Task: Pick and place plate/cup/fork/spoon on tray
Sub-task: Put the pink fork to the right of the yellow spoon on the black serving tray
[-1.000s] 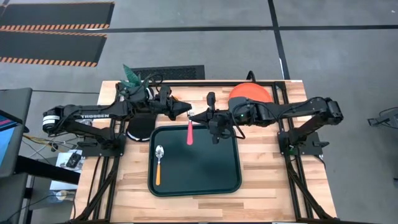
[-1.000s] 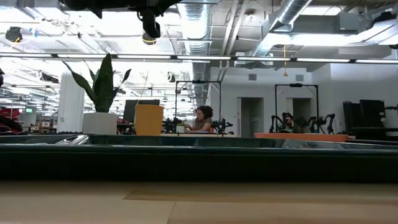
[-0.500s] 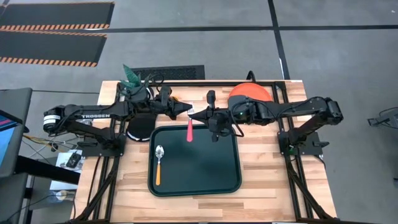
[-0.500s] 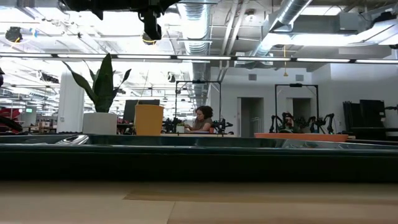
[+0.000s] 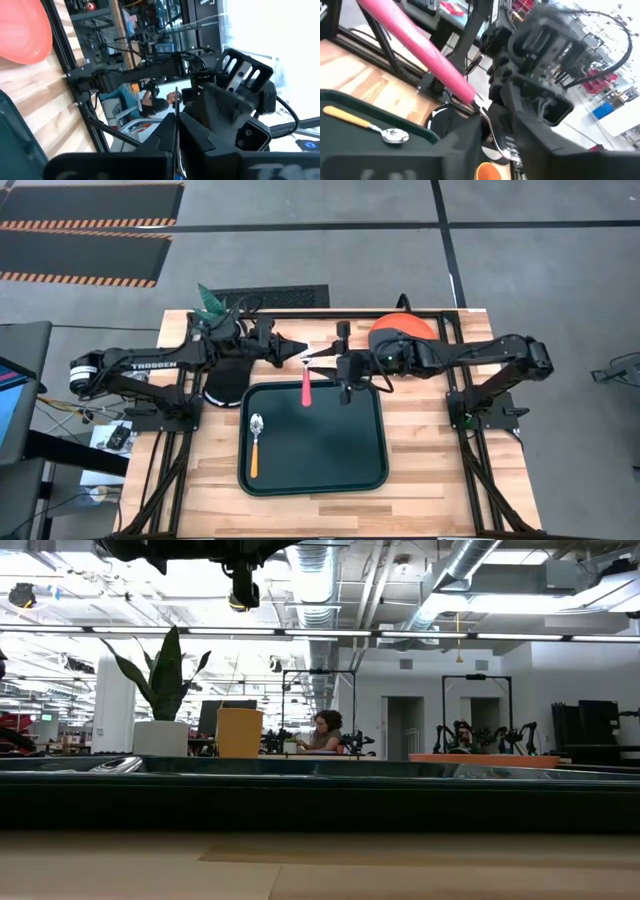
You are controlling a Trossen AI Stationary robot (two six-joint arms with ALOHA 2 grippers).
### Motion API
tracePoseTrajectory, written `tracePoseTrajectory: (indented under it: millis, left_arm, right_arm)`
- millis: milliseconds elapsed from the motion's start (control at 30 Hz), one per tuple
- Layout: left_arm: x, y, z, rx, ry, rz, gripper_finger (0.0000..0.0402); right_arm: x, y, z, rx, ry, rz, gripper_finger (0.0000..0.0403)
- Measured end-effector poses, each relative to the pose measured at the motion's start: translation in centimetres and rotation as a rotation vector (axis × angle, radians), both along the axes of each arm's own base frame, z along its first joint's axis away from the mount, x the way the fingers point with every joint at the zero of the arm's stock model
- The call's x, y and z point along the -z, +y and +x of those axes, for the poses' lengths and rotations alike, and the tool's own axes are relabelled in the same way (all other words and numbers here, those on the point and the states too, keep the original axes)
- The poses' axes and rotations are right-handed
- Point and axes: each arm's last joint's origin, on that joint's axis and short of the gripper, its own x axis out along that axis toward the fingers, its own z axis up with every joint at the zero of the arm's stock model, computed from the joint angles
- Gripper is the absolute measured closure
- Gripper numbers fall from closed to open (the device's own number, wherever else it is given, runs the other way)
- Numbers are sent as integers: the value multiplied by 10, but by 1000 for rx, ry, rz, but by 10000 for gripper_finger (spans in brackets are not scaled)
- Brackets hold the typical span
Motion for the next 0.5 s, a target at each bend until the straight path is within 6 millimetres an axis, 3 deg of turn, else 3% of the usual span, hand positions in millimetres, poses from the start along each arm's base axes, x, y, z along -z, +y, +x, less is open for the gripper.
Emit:
tracePoseTrajectory:
  millis: [133,233,367,500]
  left_arm:
    - [1,11,-4,6,8,8,401]
    - [1,20,-8,25,13,46,401]
    - [6,21,-12,74,76,155,401]
    - [15,-7,-12,147,204,294,401]
  right_arm:
    - [-5,7,-9,-21,7,29,155]
    - [-14,9,-25,-4,22,99,114]
    - [-23,4,-54,117,71,223,94]
    - [-35,0,-90,174,88,384,95]
